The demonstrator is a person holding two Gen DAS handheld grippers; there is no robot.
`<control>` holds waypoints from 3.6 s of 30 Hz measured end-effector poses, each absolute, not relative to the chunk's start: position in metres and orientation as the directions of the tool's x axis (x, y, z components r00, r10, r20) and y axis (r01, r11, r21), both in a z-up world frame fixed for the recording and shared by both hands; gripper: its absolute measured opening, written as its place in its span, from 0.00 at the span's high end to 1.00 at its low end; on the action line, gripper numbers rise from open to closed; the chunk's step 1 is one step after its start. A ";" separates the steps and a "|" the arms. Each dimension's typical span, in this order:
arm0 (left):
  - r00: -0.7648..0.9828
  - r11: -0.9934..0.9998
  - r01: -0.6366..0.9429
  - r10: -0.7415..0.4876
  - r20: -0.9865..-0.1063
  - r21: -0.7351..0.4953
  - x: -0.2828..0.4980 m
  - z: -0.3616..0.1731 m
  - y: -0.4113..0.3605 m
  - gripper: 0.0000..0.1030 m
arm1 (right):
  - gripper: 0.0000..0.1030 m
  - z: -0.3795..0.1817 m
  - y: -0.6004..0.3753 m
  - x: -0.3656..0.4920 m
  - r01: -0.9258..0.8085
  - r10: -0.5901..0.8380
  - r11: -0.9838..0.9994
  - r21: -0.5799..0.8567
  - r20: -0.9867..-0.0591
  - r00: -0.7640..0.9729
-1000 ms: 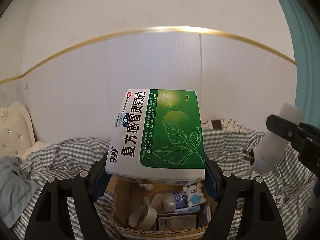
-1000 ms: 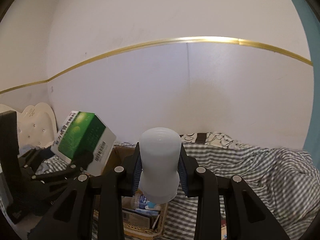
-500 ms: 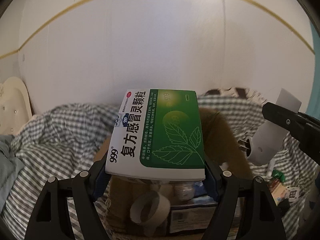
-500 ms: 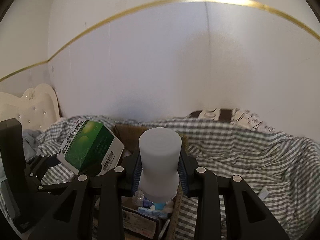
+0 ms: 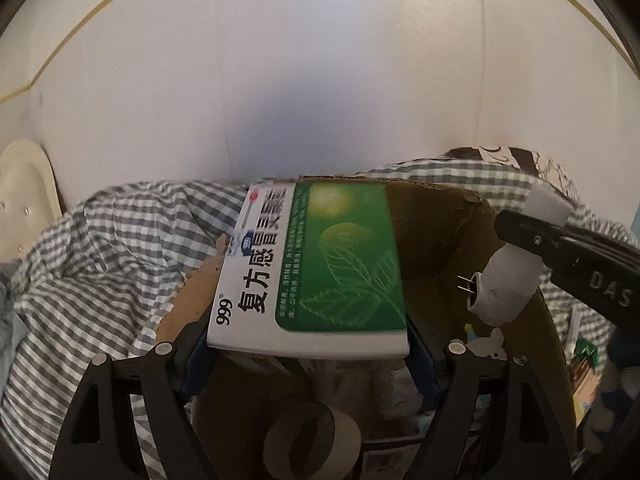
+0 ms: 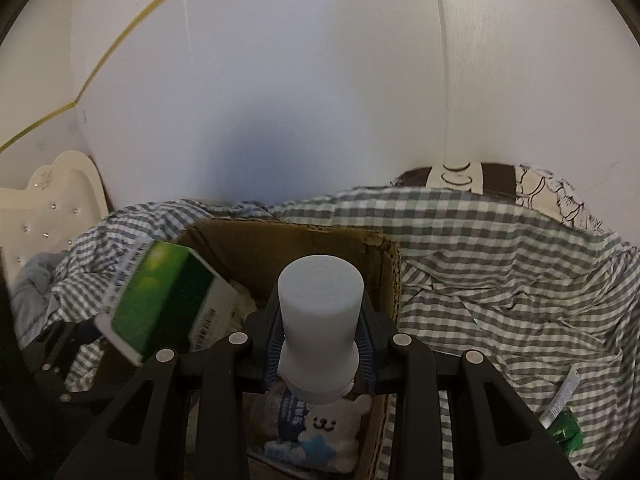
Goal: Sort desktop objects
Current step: 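Open both grippers inside the box to release the medicine box and bottle, then move both open grippers from the box back over the pile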
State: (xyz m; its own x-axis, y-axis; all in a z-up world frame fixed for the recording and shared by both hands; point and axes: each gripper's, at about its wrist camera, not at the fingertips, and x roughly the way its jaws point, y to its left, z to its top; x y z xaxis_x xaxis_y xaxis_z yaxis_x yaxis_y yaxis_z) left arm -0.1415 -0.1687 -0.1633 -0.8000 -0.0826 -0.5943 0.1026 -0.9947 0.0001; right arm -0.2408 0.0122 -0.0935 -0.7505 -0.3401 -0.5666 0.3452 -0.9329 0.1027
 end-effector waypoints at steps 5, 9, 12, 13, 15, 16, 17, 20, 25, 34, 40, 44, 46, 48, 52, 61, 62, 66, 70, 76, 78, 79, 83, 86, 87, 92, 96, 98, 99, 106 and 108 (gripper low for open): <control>-0.797 -0.994 0.095 -0.104 -0.595 0.047 -0.142 -0.161 -0.160 0.12 | 0.39 -0.083 0.014 -0.240 0.325 -0.326 -0.940 0.101 -0.538 -0.777; -0.810 -0.994 0.097 -0.113 -0.575 0.059 -0.134 -0.149 -0.157 0.12 | 0.39 -0.070 0.022 -0.232 0.310 -0.318 -0.945 0.104 -0.516 -0.795; -0.828 -0.992 0.116 -0.122 -0.547 0.045 -0.122 -0.133 -0.161 0.08 | 0.39 -0.055 0.030 -0.221 0.293 -0.310 -0.949 0.114 -0.498 -0.810; -0.834 -0.991 0.124 -0.126 -0.537 0.041 -0.118 -0.128 -0.163 0.08 | 0.38 -0.050 0.033 -0.216 0.288 -0.308 -0.950 0.118 -0.491 -0.815; -0.845 -0.990 0.138 -0.135 -0.517 0.032 -0.108 -0.116 -0.166 0.05 | 0.34 -0.038 0.039 -0.206 0.279 -0.303 -0.952 0.122 -0.471 -0.829; -0.851 -0.989 0.144 -0.137 -0.508 0.027 -0.103 -0.112 -0.168 0.04 | 0.32 -0.033 0.042 -0.200 0.275 -0.299 -0.954 0.121 -0.461 -0.835; -0.858 -0.988 0.154 -0.143 -0.494 0.020 -0.097 -0.105 -0.168 0.00 | 0.32 -0.027 0.046 -0.192 0.271 -0.296 -0.955 0.121 -0.448 -0.844; -0.862 -0.985 0.170 -0.152 -0.483 0.006 -0.088 -0.092 -0.167 0.00 | 0.23 -0.015 0.054 -0.175 0.258 -0.285 -0.959 0.120 -0.427 -0.858; -0.881 -0.985 0.170 -0.157 -0.446 0.010 -0.074 -0.074 -0.151 0.00 | 0.02 0.003 0.072 -0.147 0.222 -0.234 -0.972 0.078 -0.407 -0.883; -0.921 -0.996 0.091 -0.083 -0.381 -0.002 -0.041 -0.046 -0.113 0.00 | 0.00 0.025 0.103 -0.106 0.150 -0.151 -0.988 0.034 -0.386 -0.910; -0.934 -0.992 0.108 -0.122 -0.336 0.061 -0.024 -0.031 -0.093 0.00 | 0.00 0.039 0.137 -0.078 0.083 -0.098 -0.995 0.058 -0.345 -0.934; -0.935 -0.993 0.083 -0.106 -0.337 0.082 -0.016 -0.021 -0.076 0.00 | 0.00 0.049 0.159 -0.062 0.058 -0.077 -0.996 0.069 -0.321 -0.944; -0.937 -0.992 0.080 -0.108 -0.332 0.096 -0.011 -0.016 -0.068 0.00 | 0.00 0.054 0.169 -0.053 0.045 -0.063 -0.997 0.067 -0.308 -0.949; -0.939 -0.993 0.069 -0.099 -0.330 0.101 -0.007 -0.011 -0.058 0.00 | 0.00 0.059 0.179 -0.045 0.027 -0.043 -0.998 0.061 -0.294 -0.955; -0.941 -0.994 0.055 -0.084 -0.329 0.096 -0.001 -0.005 -0.037 0.00 | 0.00 0.066 0.198 -0.031 -0.009 -0.001 -0.999 0.035 -0.266 -0.964; -0.949 -0.999 0.025 -0.036 -0.314 0.039 0.007 0.005 -0.001 0.00 | 0.00 0.073 0.241 -0.010 -0.024 0.022 -1.000 0.003 -0.263 -0.965; -0.952 -1.000 0.017 -0.024 -0.305 0.026 0.009 0.006 0.003 0.00 | 0.00 0.072 0.244 -0.008 -0.033 0.033 -0.999 -0.005 -0.260 -0.965; -0.960 -0.999 -0.012 0.000 -0.279 0.041 0.010 0.007 0.020 0.00 | 0.00 0.068 0.261 -0.002 -0.068 0.069 -0.998 -0.014 -0.239 -0.969; -0.953 -0.995 -0.062 0.034 -0.301 0.084 0.003 -0.002 0.044 0.00 | 0.00 0.060 0.280 -0.003 -0.027 0.010 -0.998 0.061 -0.258 -0.966; -0.930 -0.990 -0.123 0.089 -0.356 0.074 -0.013 -0.028 0.066 0.00 | 0.00 0.039 0.287 -0.009 -0.060 0.057 -0.998 -0.001 -0.302 -0.952; -0.923 -0.988 -0.138 0.102 -0.370 0.073 -0.016 -0.036 0.072 0.00 | 0.00 0.027 0.286 -0.014 -0.074 0.092 -0.995 -0.066 -0.329 -0.940; -0.920 -0.988 -0.133 0.095 -0.380 0.076 -0.020 -0.042 0.076 0.00 | 0.00 0.021 0.286 -0.017 -0.078 0.103 -0.993 -0.087 -0.338 -0.936; -0.904 -0.989 -0.123 0.076 -0.420 0.087 -0.031 -0.066 0.083 0.00 | 0.00 -0.001 0.294 -0.032 -0.081 0.102 -0.994 -0.070 -0.391 -0.915; -0.881 -0.986 -0.135 0.075 -0.467 0.097 -0.043 -0.088 0.088 0.00 | 0.00 -0.019 0.301 -0.044 -0.090 0.099 -0.995 -0.041 -0.445 -0.890; -0.870 -0.985 -0.144 0.079 -0.487 0.097 -0.049 -0.097 0.090 0.00 | 0.00 -0.026 0.304 -0.048 -0.091 0.095 -0.995 -0.029 -0.464 -0.881; -0.819 -0.974 -0.199 0.107 -0.564 0.105 -0.070 -0.140 0.103 0.00 | 0.00 -0.057 0.305 -0.067 -0.074 0.073 -0.997 -0.018 -0.520 -0.851; -0.773 -0.967 -0.240 0.135 -0.620 0.089 -0.080 -0.167 0.111 0.02 | 0.01 -0.084 0.302 -0.084 -0.055 0.047 -0.998 -0.004 -0.568 -0.821; -0.752 -0.963 -0.258 0.150 -0.642 0.077 -0.087 -0.181 0.114 0.05 | 0.05 -0.097 0.301 -0.091 -0.048 0.036 -0.999 0.004 -0.593 -0.804; -0.741 -0.961 -0.265 0.153 -0.654 0.076 -0.090 -0.188 0.116 0.06 | 0.10 -0.105 0.301 -0.096 -0.042 0.029 -0.999 0.007 -0.612 -0.791; -0.644 -0.942 -0.331 0.188 -0.741 0.049 -0.111 -0.242 0.128 0.26 | 0.31 -0.154 0.299 -0.125 -0.018 0.006 -1.000 0.009 -0.719 -0.695; -0.624 -0.940 -0.337 0.190 -0.758 0.041 -0.119 -0.254 0.129 0.27 | 0.31 -0.163 0.299 -0.133 -0.006 -0.018 -1.000 0.031 -0.736 -0.677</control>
State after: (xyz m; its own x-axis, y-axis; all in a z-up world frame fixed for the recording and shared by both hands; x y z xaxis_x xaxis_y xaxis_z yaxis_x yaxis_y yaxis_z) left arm -0.1185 0.1290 -0.2536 -0.6237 0.1904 -0.7581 -0.3374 -0.9404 0.0414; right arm -0.1335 0.2987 -0.1627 -0.6770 -0.0183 -0.7357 -0.0062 -0.9995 0.0305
